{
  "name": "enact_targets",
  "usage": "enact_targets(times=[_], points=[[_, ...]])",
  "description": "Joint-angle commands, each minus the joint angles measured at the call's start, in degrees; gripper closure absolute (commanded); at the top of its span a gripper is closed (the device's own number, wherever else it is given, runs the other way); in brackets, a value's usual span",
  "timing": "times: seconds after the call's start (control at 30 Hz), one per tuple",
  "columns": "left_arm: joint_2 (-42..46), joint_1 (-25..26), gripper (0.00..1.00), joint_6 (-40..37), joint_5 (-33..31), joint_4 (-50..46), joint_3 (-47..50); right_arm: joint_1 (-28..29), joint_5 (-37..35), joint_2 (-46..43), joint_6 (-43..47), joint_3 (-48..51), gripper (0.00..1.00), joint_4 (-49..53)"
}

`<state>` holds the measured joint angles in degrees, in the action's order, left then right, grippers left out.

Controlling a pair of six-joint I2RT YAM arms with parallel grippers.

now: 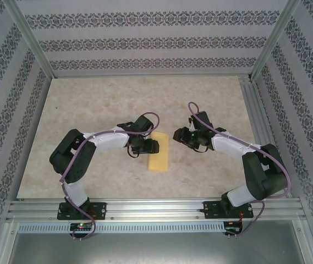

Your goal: Fold a paper plane with a square sheet of paper (fold left side to right side)

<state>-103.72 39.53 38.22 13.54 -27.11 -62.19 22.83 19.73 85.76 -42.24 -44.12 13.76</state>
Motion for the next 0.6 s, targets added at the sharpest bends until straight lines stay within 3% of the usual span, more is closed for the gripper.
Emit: enact_targets(times=[0.0,0.57], points=[[-1.78,1.25,0.33,0.71,-0.70,-1.05,-1.08,0.03,-1.01,-0.82,0.93,0.55,0.51,-0.21],[-4.00,2.48,0.31,0.04,-0.97,-3.11,-4.29,0.11,0.01,-0.42,0.23,1.23,0.51,-1.49]])
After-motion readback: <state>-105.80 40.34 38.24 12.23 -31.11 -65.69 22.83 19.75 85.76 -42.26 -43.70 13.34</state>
